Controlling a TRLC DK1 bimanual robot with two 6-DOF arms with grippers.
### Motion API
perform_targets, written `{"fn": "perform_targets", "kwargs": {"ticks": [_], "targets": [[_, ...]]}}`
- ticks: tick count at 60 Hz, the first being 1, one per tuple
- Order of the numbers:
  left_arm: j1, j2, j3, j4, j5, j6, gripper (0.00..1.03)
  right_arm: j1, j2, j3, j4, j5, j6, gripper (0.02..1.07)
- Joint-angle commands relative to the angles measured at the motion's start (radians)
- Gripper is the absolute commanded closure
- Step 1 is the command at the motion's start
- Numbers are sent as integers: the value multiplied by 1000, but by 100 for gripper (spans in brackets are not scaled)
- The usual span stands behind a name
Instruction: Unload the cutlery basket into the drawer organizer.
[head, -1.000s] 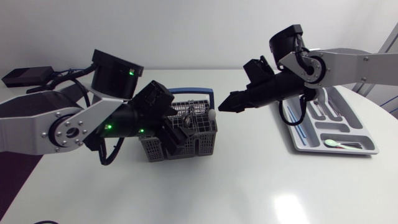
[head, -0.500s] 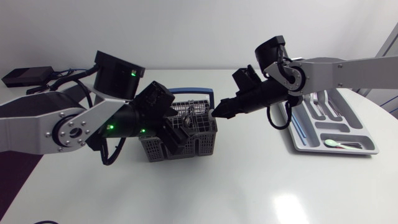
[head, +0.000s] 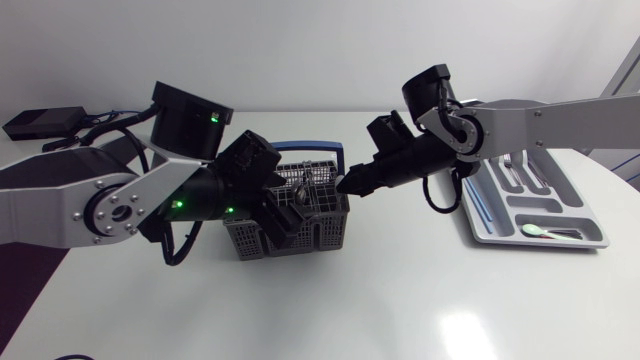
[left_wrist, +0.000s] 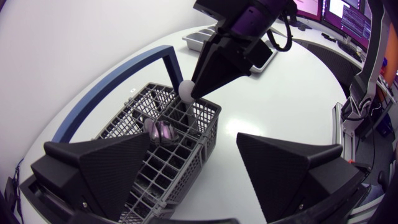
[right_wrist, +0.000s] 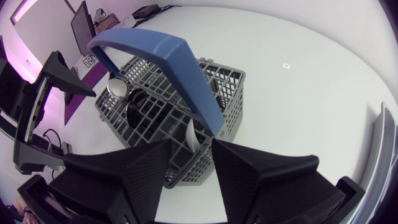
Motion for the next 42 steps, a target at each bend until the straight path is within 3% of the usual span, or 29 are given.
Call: {"fn": "perform_targets", "kwargs": {"ticks": [1,13,42], "targets": [[-13,8,-21,10,10,-24,6,8,-17,-24,9,14,26,57],[-22,5,-22,10,8,-24,6,36,-32,-32,19,61,26,57],[-28,-1,-24,10,8,-22,6,41,-53,-47,35,74,26,57]]}}
